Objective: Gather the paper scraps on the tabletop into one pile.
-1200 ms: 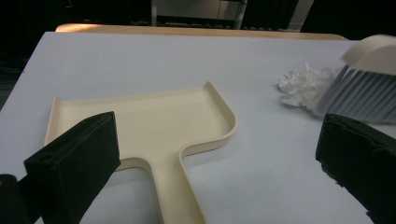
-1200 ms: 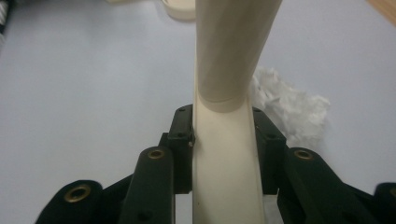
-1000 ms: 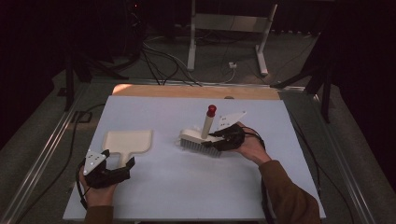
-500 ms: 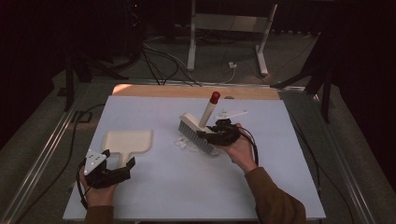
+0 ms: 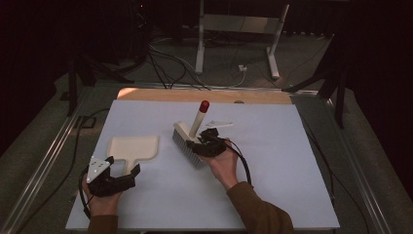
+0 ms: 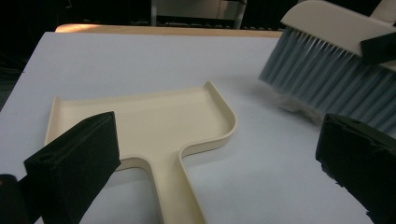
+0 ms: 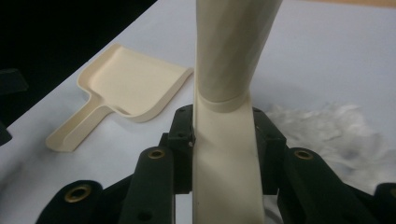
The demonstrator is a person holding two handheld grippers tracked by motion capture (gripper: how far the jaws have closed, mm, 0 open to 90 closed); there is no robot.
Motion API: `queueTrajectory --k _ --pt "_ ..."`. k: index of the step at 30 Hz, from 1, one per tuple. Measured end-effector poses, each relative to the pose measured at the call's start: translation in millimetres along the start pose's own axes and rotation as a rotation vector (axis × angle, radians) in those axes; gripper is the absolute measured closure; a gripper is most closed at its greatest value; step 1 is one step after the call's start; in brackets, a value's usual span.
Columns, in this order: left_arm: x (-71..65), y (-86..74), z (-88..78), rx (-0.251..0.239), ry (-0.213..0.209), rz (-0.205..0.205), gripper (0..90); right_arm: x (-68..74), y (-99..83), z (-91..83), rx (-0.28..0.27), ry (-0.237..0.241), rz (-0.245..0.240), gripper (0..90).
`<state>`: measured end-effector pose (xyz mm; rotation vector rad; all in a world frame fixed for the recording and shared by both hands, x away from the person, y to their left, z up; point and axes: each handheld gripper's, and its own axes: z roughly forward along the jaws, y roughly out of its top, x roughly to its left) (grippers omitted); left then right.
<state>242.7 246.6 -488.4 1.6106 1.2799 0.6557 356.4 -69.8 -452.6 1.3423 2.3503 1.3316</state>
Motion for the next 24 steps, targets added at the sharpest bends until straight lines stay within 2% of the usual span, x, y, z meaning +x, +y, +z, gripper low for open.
queueTrajectory --k 6,10,18,24 --pt "0.0 0.0 0.1 0.001 -0.001 0.001 0.5 0.8 -3.6 13.9 0.014 -0.043 0.054 67.5" --pt "0.2 -0.1 0.0 0.0 -0.001 -0.001 0.5 -4.6 -6.7 16.3 0.028 -0.09 0.056 67.6" --pt "-0.3 0.1 0.3 0.002 -0.001 0.002 0.5 -20.5 -9.6 5.1 0.022 -0.146 0.081 67.6" --pt "-0.3 -0.1 0.4 0.001 0.0 0.001 0.5 -36.4 -14.7 -6.0 0.018 -0.171 0.122 67.6"
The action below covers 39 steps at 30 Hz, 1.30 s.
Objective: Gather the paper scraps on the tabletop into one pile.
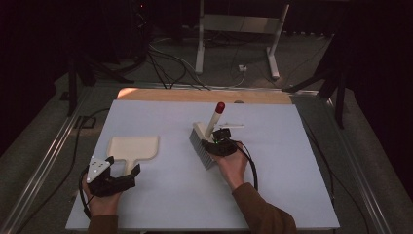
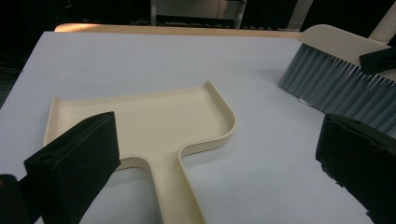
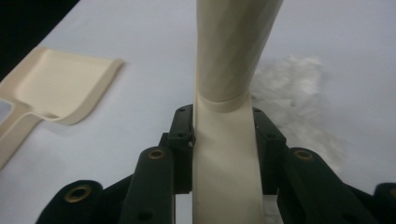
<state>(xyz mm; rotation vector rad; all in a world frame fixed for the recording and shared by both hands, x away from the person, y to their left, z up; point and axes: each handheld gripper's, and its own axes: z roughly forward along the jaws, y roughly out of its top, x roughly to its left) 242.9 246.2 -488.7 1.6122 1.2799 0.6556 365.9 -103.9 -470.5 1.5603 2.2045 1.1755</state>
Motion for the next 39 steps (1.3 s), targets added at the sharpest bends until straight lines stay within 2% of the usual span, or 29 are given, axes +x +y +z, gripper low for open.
queueTrajectory --k 11,18,24,28,33,36,39 --pt "0.2 0.0 0.1 0.002 0.001 0.0 0.5 -17.7 -1.0 -12.6 -0.002 -0.066 0.019 67.6" --pt "0.1 0.1 0.1 0.002 0.002 0.0 0.5 -18.3 0.4 -15.3 -0.007 -0.062 0.028 67.6" --pt "0.0 0.1 0.3 0.003 0.001 0.001 0.5 -12.8 2.4 -23.3 -0.027 -0.041 0.011 67.5" --pt "-0.1 0.1 0.2 0.002 0.001 0.001 0.5 -9.2 5.2 -30.0 -0.038 -0.001 0.009 67.5" --pt "0.0 0.1 -0.1 0.001 0.002 0.0 0.5 -6.5 11.5 -41.8 -0.075 0.041 0.012 67.5" --pt "0.2 0.1 -0.1 0.001 0.002 0.0 0.5 -10.0 16.9 -48.9 -0.095 0.045 0.013 67.5" --pt "0.3 0.1 -0.3 -0.001 0.003 -0.002 0.5 -19.6 22.8 -55.1 -0.106 0.027 0.006 67.5"
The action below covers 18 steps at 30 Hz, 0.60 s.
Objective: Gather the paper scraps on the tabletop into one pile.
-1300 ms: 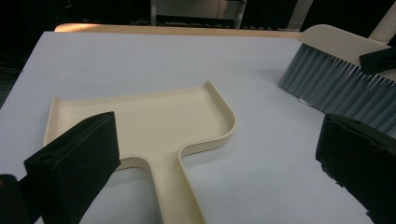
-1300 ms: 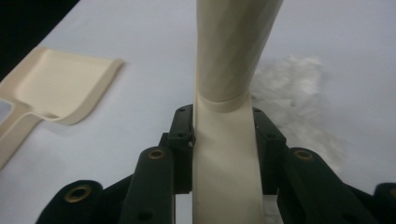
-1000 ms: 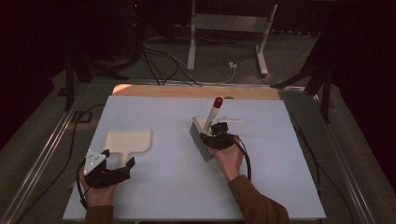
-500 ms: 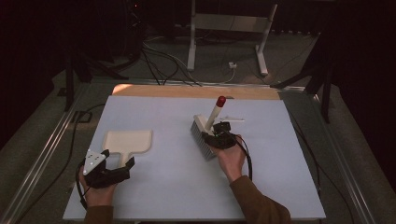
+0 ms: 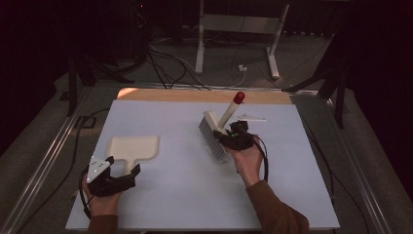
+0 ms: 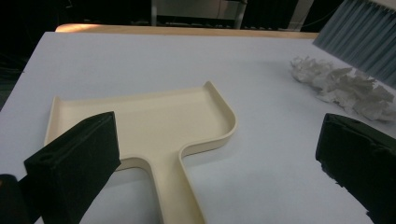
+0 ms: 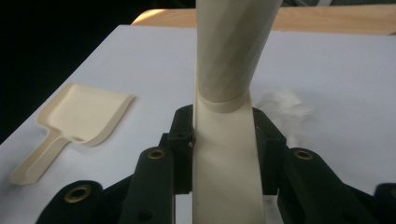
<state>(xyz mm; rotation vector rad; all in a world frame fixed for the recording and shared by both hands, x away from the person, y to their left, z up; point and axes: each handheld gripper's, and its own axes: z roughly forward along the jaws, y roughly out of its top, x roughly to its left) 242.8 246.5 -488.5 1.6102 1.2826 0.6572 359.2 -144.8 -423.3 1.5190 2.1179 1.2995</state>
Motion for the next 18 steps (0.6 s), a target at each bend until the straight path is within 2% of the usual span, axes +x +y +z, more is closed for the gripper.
queueTrajectory --k 3,10,11,16,18 --pt "0.4 0.1 -0.2 -0.001 0.001 -0.002 0.5 -10.5 3.9 -6.3 -0.005 -0.033 -0.01 67.5" --pt "0.6 0.0 -0.1 -0.002 0.002 -0.002 0.5 -43.7 5.4 -23.6 -0.001 -0.159 -0.051 67.5" --pt "0.5 -0.1 0.1 0.0 0.002 -0.001 0.5 -50.2 3.9 -26.0 0.004 -0.182 -0.055 67.5" --pt "-0.6 -0.1 0.2 0.001 0.003 0.001 0.5 -74.5 -5.8 -31.1 0.047 -0.228 -0.053 67.6" --pt "-0.4 -0.2 0.2 0.001 0.003 0.0 0.5 -84.1 -9.8 -33.1 0.059 -0.255 -0.069 67.5"
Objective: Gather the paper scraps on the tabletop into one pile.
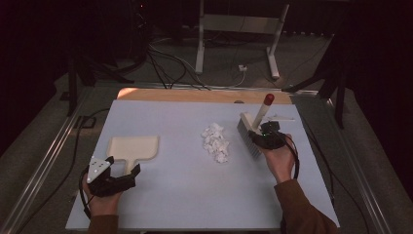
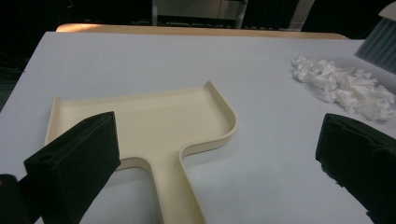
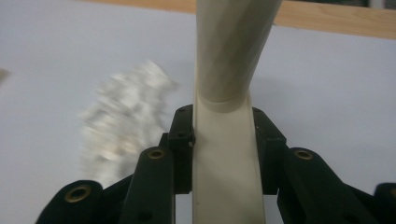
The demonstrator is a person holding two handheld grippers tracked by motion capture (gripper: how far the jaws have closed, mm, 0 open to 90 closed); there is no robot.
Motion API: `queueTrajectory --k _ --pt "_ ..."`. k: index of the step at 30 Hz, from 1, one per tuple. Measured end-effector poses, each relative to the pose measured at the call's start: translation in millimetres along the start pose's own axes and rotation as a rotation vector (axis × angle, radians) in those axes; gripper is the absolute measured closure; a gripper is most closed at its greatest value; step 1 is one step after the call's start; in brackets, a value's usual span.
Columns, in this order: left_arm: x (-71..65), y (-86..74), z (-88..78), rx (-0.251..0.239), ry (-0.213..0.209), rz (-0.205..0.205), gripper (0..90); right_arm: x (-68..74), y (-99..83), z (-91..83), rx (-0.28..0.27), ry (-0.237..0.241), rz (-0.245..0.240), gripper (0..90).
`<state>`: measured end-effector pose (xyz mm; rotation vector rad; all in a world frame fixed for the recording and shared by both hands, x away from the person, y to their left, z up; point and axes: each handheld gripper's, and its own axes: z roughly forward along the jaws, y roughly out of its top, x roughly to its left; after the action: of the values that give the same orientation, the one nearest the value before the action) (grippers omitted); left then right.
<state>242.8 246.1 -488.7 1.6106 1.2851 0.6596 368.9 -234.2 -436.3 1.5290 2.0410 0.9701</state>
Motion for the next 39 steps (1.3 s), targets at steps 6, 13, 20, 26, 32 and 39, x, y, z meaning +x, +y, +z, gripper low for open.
queueTrajectory --k 6,13,20,26,32,39 --pt "-0.1 -0.1 0.3 0.003 0.002 0.001 0.5 -18.1 -13.0 -1.6 0.045 -0.041 -0.061 67.5" --pt "1.4 -0.4 -0.3 0.003 0.007 -0.002 0.5 -34.8 -25.6 -4.9 0.058 -0.055 -0.107 67.5" --pt "2.3 -1.5 0.9 0.017 0.026 -0.004 0.5 -41.8 -31.2 -2.2 0.042 -0.035 -0.136 67.4" --pt "3.5 -1.8 3.1 0.031 0.052 0.0 0.5 -44.6 -32.0 -0.8 0.03 -0.02 -0.128 67.3" --pt "5.2 -3.4 5.9 0.061 0.078 0.003 0.6 -46.1 -31.9 -2.2 0.041 -0.031 -0.105 67.2" --pt "8.2 -6.2 9.1 0.105 0.094 0.015 1.1 -44.2 -31.7 -1.9 0.044 -0.031 -0.103 67.3"
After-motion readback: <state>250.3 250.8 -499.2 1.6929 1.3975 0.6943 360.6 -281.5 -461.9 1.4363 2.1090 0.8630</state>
